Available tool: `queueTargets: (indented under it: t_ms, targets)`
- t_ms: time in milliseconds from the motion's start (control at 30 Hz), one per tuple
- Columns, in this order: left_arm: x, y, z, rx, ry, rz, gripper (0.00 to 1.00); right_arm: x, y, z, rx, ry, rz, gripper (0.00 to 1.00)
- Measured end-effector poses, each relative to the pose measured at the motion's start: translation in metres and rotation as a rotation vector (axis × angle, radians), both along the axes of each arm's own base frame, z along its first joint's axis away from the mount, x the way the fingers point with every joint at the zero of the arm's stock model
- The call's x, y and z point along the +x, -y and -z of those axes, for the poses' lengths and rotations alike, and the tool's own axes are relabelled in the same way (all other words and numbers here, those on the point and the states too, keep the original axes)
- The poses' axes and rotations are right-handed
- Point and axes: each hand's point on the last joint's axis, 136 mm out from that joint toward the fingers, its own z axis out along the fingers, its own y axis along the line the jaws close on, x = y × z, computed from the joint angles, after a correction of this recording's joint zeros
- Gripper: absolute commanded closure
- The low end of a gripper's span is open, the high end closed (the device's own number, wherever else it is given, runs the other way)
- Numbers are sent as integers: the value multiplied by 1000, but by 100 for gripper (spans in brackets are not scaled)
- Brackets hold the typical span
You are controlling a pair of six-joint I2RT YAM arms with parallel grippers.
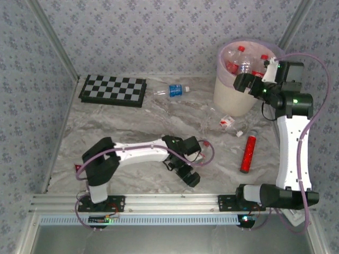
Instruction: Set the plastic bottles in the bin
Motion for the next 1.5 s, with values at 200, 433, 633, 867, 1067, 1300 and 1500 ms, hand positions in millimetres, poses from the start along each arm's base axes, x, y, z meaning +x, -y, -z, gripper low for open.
queueTargets:
  t_ms: [200, 433, 633, 867, 1067, 1300, 1500]
  targets:
    - [4, 3, 28, 71, -13, -18, 20, -17, -6, -18, 41, 56, -41, 0]
    - [24, 6, 21, 57, 39, -60, 46, -32, -23, -4, 124, 49, -129, 1]
    - [71, -6, -18, -19, 134, -157, 54, -46, -50, 17, 264, 29, -275, 7]
    - [139, -35, -106, -350, 398, -322, 89, -54, -93, 58, 394, -65, -420, 22]
    - [147, -25, -113, -524, 438, -321, 100, -48, -134, 79, 433, -114, -525, 30]
    - [151, -15, -125, -619, 439, -302, 100, -18, -161, 93, 403, -141, -567, 8]
    - [146, -10, -129, -650, 418, -274, 100, 0, -179, 102, 390, -157, -601, 12]
